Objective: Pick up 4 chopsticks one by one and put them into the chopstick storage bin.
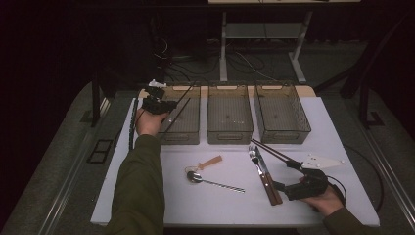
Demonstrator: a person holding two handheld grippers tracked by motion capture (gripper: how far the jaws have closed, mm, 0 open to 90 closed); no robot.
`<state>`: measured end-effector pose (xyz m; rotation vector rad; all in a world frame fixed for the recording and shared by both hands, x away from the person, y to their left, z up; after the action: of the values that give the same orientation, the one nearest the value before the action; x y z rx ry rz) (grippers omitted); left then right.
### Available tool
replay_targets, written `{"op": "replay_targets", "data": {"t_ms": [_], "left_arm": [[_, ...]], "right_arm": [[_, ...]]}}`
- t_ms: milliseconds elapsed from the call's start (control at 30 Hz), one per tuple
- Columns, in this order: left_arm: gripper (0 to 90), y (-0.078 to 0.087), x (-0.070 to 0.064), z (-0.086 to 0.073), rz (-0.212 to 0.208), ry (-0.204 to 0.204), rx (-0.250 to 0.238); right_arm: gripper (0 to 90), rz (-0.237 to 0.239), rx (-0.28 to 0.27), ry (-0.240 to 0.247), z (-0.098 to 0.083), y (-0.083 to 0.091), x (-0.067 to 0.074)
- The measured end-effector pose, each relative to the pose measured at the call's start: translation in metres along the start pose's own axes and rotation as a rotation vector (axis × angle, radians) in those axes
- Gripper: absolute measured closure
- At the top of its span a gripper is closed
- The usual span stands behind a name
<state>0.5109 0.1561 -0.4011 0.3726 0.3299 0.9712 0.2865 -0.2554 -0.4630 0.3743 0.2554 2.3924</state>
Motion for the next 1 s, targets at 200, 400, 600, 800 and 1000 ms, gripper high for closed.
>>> {"op": "replay_targets", "data": {"t_ms": [200,400,600,800,1000], "left_arm": [[85.9,-0.010,0.000,-0.011,0.025,-0.012,0.077],[84.9,-0.017,0.000,-0.018,0.079,-0.015,0.141],[44.4,-0.016,-0.001,-0.013,0.078,-0.023,0.107],[33.5,-0.012,-0.007,-0.007,0.041,-0.041,0.065],[18.2,-0.005,-0.013,-0.004,-0.042,-0.014,0.043]], "right_arm": [[0.4,-0.001,0.001,-0.006,0.000,-0.001,0.000],[0.4,0.002,-0.002,-0.004,0.000,0.000,0.000],[0.4,0.004,-0.003,-0.003,0.000,0.000,0.000],[0.4,0.002,-0.002,-0.002,0.000,0.000,0.000],[0.4,0.002,0.001,-0.001,0.000,0.000,0.000]]}}
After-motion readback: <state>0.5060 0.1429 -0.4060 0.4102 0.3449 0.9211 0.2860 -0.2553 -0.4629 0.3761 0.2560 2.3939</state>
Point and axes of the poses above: each handheld gripper's, and its own axes: y roughly backward along the jaws, z roughly out of its top, x roughly to its left, the point moved 5 cm from there along -y, roughly forward along the jaws, and after that the axes turned 14 degrees about -x, right-handed, at the moved point
